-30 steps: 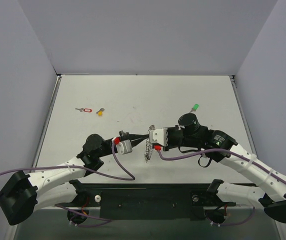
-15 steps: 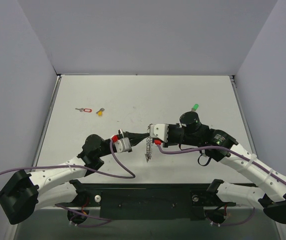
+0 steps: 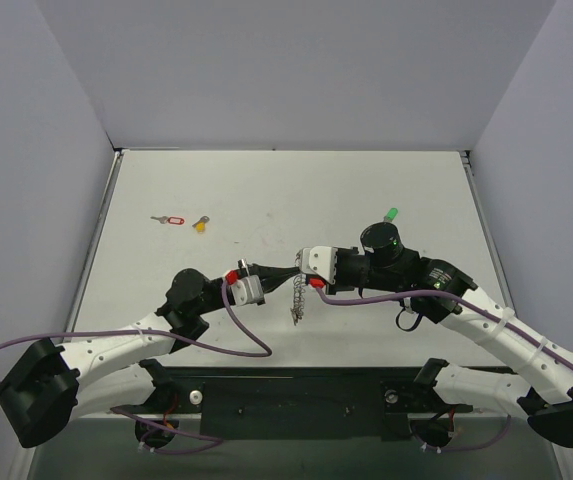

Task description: Put the keys on the keyring

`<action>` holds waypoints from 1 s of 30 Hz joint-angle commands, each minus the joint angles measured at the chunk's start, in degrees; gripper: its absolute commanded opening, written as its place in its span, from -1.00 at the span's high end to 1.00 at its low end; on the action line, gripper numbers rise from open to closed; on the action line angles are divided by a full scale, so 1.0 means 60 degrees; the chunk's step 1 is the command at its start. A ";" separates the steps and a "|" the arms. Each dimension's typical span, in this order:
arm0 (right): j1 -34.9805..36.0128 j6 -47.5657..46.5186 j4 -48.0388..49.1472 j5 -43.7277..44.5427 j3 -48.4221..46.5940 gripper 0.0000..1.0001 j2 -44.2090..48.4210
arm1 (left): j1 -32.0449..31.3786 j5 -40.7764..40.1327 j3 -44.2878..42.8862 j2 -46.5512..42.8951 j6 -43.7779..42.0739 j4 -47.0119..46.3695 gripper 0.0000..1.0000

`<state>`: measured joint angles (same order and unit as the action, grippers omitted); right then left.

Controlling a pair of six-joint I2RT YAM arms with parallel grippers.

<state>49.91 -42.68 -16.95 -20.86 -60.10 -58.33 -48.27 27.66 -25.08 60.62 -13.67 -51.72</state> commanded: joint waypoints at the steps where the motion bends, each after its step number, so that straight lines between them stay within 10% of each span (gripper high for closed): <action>1: -0.0028 0.0155 0.0247 -0.0273 -0.0252 1.00 0.0097 | 0.0076 -0.0040 -0.0112 -0.0098 0.0067 -0.0901 1.00; 30: -0.0130 0.0242 0.0364 -0.0361 -0.0209 1.00 0.0170 | 0.0164 0.0165 -0.0053 -0.0025 0.0272 -0.1238 1.00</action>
<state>49.52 -42.00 -16.93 -21.54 -60.10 -58.33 -47.70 27.68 -24.77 60.66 -13.02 -53.84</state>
